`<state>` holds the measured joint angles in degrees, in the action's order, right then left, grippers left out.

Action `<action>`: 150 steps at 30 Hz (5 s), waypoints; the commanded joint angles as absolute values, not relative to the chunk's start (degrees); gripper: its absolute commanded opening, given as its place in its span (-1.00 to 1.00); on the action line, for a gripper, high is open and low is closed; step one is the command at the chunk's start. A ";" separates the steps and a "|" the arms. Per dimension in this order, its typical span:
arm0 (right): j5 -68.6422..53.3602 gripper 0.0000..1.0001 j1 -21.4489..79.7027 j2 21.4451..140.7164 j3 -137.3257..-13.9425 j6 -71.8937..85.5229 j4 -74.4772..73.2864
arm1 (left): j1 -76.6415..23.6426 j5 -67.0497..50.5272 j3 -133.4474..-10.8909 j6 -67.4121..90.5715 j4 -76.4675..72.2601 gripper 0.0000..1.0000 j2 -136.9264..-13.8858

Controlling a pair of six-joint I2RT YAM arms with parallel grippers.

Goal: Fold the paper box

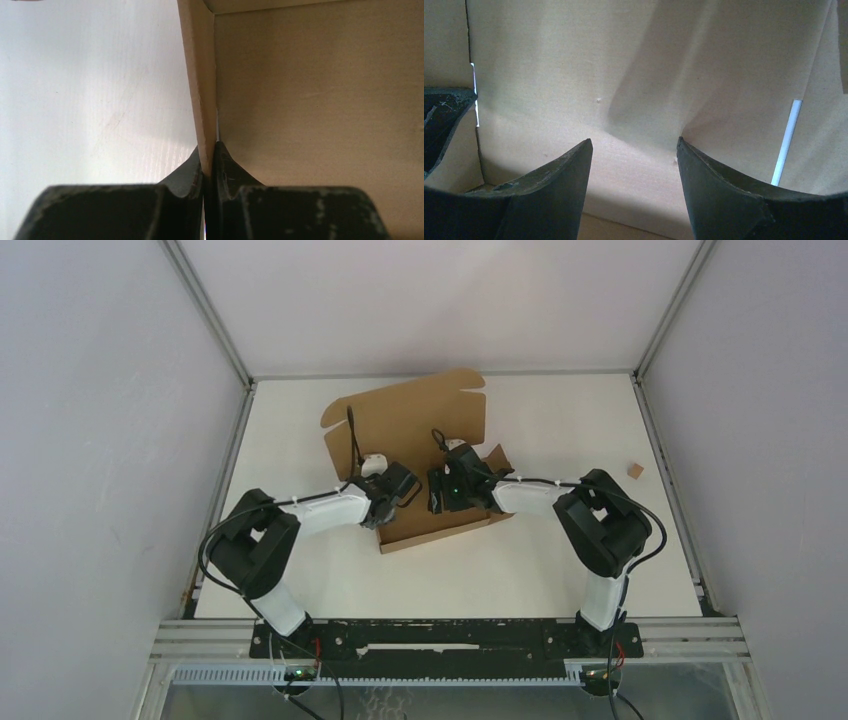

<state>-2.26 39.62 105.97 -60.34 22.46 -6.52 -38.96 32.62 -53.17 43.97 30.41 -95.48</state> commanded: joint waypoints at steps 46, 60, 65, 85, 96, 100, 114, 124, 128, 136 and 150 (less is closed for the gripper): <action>-1.75 0.53 38.88 101.33 -55.81 19.08 -20.84 | -40.92 29.86 -54.35 33.06 21.28 0.06 -91.94; -2.45 0.52 38.82 101.74 -55.70 19.03 -20.05 | -40.94 39.81 -57.37 34.98 23.72 -0.04 -94.76; -2.47 0.52 39.06 101.78 -55.63 19.06 -19.92 | -40.88 39.65 -57.56 34.82 23.47 -0.61 -96.14; -3.43 0.54 38.95 100.25 -54.73 19.68 -19.30 | -40.87 42.96 -55.43 38.66 28.05 -0.01 -89.30; -3.07 0.56 38.15 94.86 -54.40 19.39 -18.00 | -41.28 41.04 -58.43 37.95 27.96 0.08 -87.41; -4.86 0.59 37.52 90.67 -55.86 18.25 -19.51 | -41.24 40.56 -54.21 35.58 21.87 0.08 -86.64; 3.49 0.60 33.62 74.57 -57.02 21.68 -29.22 | -41.43 28.53 -52.60 33.46 15.71 0.07 -84.37; 3.06 0.52 14.44 72.63 -56.91 27.27 -33.57 | -44.80 20.68 -60.65 32.39 19.93 0.01 -86.87; 3.30 0.51 10.82 74.17 -56.20 27.48 -34.20 | -45.48 19.94 -63.65 32.00 24.12 -0.02 -88.76; -1.04 0.42 5.72 79.76 -49.89 27.86 -28.65 | -48.25 20.06 -66.23 34.77 29.52 -0.53 -91.60; -12.44 0.30 3.76 87.57 -47.81 27.74 -18.52 | -54.54 25.11 -66.05 39.56 28.93 -0.95 -96.65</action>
<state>-7.40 3.70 87.02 -47.37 27.42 -23.99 -53.39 21.91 -63.68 37.93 28.91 -94.70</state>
